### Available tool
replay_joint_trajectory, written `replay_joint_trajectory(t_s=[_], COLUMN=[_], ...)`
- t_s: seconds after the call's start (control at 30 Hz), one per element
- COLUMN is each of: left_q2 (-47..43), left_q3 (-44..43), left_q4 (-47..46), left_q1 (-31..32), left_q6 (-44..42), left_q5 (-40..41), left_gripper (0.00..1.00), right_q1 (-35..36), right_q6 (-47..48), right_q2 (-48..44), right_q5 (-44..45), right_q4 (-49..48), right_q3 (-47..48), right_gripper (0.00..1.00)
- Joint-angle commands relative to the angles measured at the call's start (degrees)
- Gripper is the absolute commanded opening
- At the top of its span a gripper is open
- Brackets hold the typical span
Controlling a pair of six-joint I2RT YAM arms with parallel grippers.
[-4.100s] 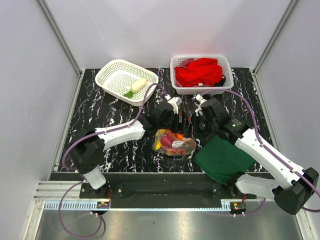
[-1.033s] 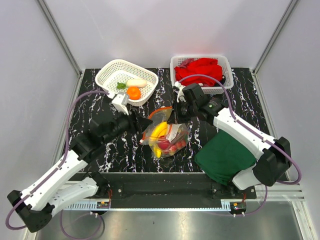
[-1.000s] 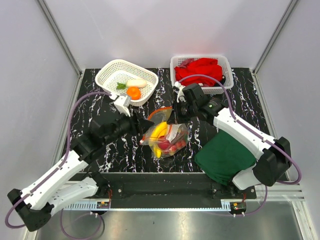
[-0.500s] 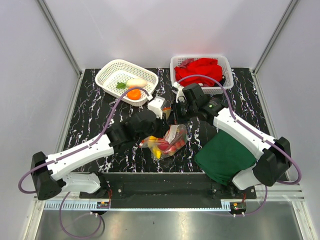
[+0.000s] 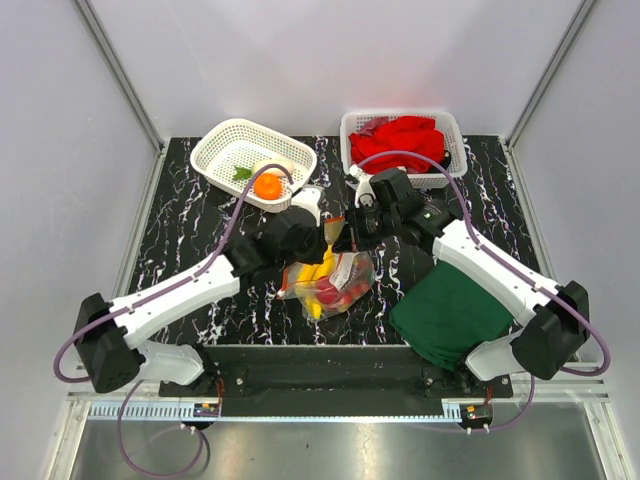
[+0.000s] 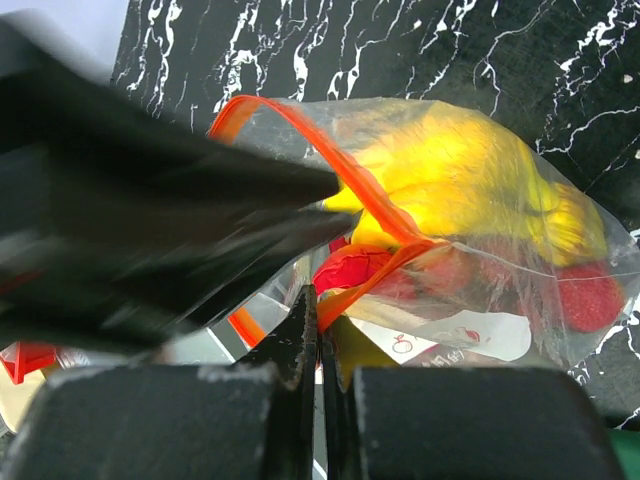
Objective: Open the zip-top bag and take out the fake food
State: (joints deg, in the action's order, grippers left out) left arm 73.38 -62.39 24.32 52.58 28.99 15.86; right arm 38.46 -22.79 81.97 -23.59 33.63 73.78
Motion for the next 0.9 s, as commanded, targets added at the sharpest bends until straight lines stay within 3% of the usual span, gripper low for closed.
replay_joint_trajectory(t_s=[0.0, 0.23, 0.37, 0.63, 0.87], left_q2=[3.2, 7.4, 6.6, 4.2, 5.5], left_q3=[-1.9, -1.8, -0.9, 1.2, 2.9], left_q4=[0.0, 0.5, 0.7, 3.1, 4.0], left_q1=[-2.7, -4.1, -4.0, -3.2, -0.1], left_q6=[0.7, -1.7, -2.6, -3.1, -2.8], left_q5=[-8.5, -18.3, -24.0, -25.2, -24.6], left_gripper=[0.21, 0.20, 0.31, 0.58, 0.64], right_q1=[0.2, 0.1, 0.1, 0.1, 0.1], right_q6=[1.5, 1.6, 1.9, 2.0, 2.1], right_q2=[-3.0, -3.7, -4.5, -5.4, -6.3], right_q5=[-2.2, -3.4, -3.4, -3.7, -3.6], right_q4=[-2.6, -3.8, -3.8, -3.9, -4.0], right_q3=[0.1, -1.7, -2.8, -4.2, -5.9], right_gripper=[0.00, 0.00, 0.00, 0.00, 0.00])
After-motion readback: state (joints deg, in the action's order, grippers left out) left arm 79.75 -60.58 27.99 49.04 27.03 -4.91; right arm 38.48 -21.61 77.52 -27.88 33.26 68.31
